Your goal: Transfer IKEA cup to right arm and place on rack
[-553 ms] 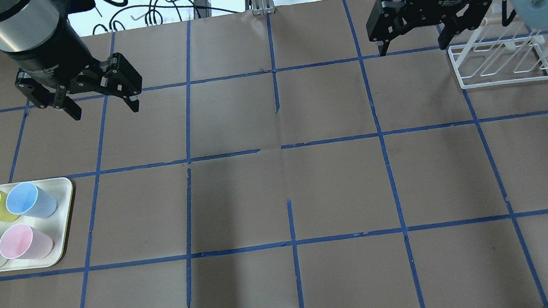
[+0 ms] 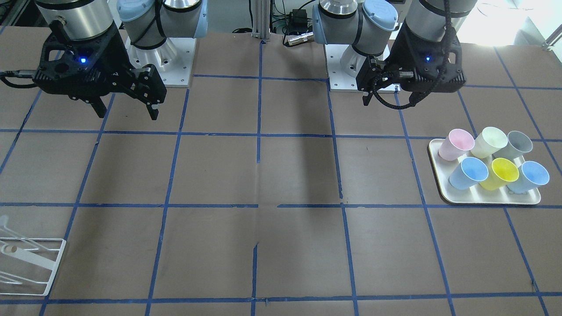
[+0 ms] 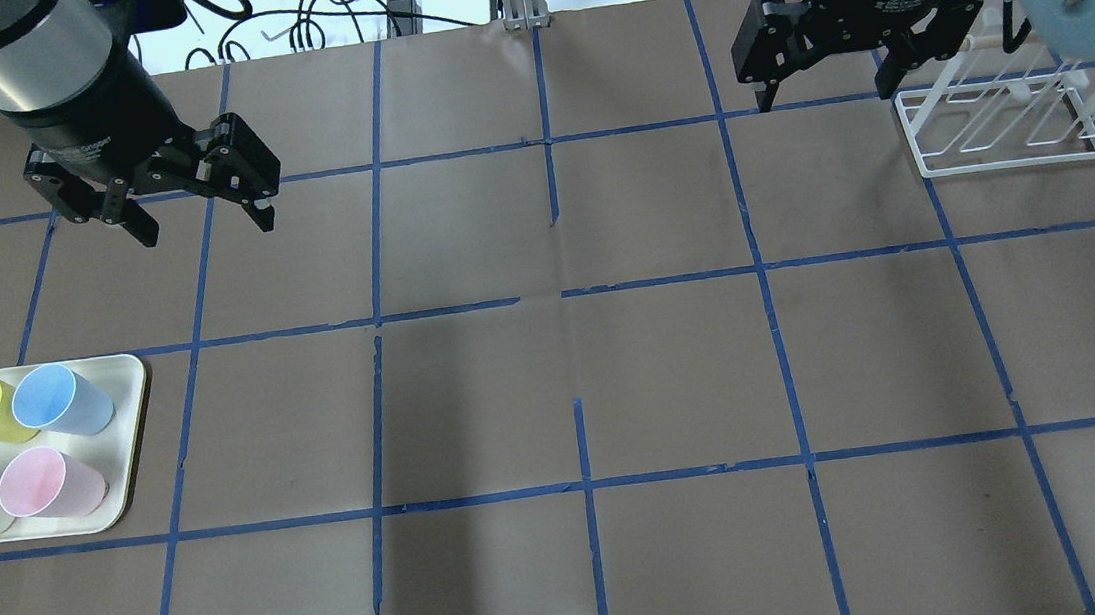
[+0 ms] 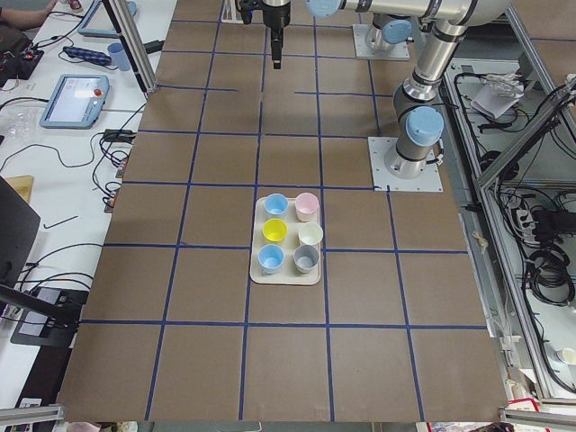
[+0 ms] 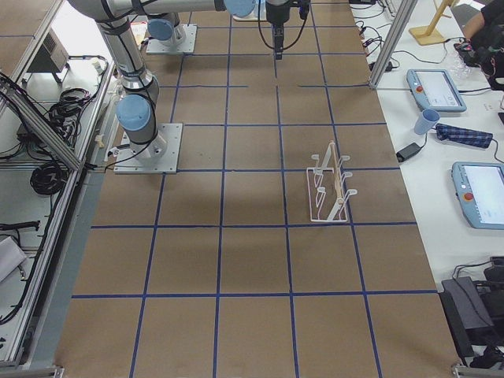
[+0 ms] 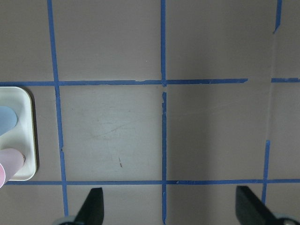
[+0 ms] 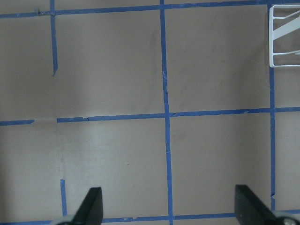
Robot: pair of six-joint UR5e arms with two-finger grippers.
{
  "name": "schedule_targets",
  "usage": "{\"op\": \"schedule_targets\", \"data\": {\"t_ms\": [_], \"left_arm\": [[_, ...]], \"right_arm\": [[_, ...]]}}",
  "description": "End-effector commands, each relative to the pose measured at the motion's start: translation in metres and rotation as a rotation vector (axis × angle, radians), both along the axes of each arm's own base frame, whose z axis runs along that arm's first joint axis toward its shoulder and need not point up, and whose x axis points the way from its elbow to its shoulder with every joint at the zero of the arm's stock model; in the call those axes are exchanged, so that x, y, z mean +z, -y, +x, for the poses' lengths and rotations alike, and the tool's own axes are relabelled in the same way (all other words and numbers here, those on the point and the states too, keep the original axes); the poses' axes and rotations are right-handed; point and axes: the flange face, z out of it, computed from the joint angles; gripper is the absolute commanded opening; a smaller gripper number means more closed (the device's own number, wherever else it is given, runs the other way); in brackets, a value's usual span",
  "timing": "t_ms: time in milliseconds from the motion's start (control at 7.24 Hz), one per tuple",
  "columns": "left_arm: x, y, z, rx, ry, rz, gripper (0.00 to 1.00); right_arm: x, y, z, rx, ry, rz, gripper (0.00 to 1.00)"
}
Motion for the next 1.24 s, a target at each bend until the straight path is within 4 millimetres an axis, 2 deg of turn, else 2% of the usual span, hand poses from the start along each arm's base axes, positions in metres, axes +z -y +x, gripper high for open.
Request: {"op": "schedule_targets", "data": {"t_ms": [0,414,691,967,1105], "left_arm": [[-0.014,0.013,0.061,0.0,-0.01,0.022,1.0],[-0.043,0.037,0.213,-0.091,-0.026,0.017,1.0],[-0.077,0.045,0.288,-0.166,-0.052,0.036,1.0],[-0.117,0.047,0.373,-0.292,-0.039,0.004,1.0],[-0.144,0.048,0.408,-0.35,-0.042,0.001,1.0]], "right_arm": [[0.0,0.0,0.0,0.0,0.0,0.0,1.0],[0.001,0.0,0.0,0.0,0.0,-0.001,1.0],[0.0,0.0,0.0,0.0,0.0,-0.001,1.0],[0.0,0.0,0.0,0.0,0.0,-0.001,1.0],[0.0,0.0,0.0,0.0,0.0,0.0,1.0]]}}
